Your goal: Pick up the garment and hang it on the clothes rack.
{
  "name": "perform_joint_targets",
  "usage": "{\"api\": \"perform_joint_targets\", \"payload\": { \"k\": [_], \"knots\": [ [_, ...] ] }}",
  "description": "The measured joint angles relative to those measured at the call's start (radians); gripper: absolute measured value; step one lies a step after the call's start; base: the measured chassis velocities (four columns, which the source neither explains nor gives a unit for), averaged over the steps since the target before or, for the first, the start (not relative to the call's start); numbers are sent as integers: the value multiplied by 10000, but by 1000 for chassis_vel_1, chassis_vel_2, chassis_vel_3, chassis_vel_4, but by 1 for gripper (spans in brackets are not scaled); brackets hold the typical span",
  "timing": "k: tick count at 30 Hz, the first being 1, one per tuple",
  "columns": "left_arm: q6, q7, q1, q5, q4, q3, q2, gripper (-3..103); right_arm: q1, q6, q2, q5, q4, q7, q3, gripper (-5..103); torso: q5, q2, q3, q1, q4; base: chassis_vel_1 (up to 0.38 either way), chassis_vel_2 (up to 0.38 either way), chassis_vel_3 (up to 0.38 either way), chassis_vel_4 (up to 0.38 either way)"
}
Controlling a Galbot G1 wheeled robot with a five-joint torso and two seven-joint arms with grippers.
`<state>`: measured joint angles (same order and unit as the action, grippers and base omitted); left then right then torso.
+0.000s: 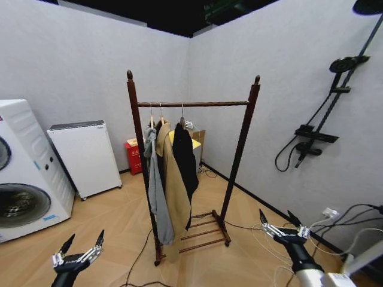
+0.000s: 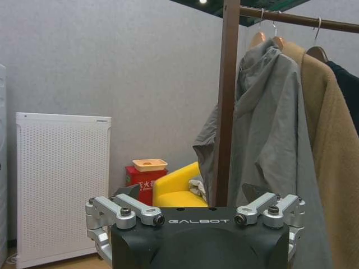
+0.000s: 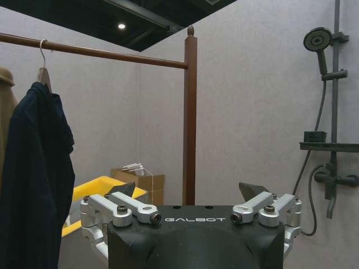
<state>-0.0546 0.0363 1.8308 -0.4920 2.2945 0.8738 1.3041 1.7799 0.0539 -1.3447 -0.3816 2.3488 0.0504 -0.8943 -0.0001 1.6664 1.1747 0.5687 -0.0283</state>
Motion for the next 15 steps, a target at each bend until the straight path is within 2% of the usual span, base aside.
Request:
{"api": "perform_joint_targets", "payload": {
  "k": [15],
  "knots": [
    [0,0,0,0,1,0,0,100,-2,-1,1,-5,-1,-5,0,100,0,0,0,0,0,-92,-99,-98,-93]
  ]
}}
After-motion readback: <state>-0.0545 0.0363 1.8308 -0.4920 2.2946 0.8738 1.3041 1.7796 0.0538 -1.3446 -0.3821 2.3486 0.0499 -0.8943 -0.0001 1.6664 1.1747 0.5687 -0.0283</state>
